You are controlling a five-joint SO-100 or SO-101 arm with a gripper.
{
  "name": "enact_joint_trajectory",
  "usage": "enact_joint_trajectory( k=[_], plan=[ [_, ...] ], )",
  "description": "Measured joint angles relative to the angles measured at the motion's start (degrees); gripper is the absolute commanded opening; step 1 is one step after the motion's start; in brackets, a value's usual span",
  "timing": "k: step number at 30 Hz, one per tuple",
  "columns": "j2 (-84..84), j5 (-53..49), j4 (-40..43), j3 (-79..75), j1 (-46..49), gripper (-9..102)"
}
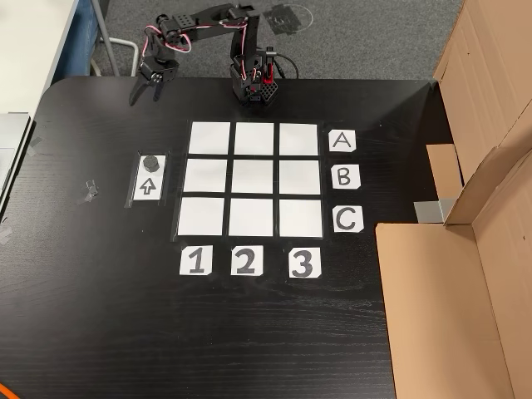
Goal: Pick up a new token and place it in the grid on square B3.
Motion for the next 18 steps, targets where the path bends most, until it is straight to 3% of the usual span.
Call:
enact_joint_trajectory(
  k=[18],
  plan=[
    [-29.5,-1.1,14.5,-31.0,-5.7,34]
  ],
)
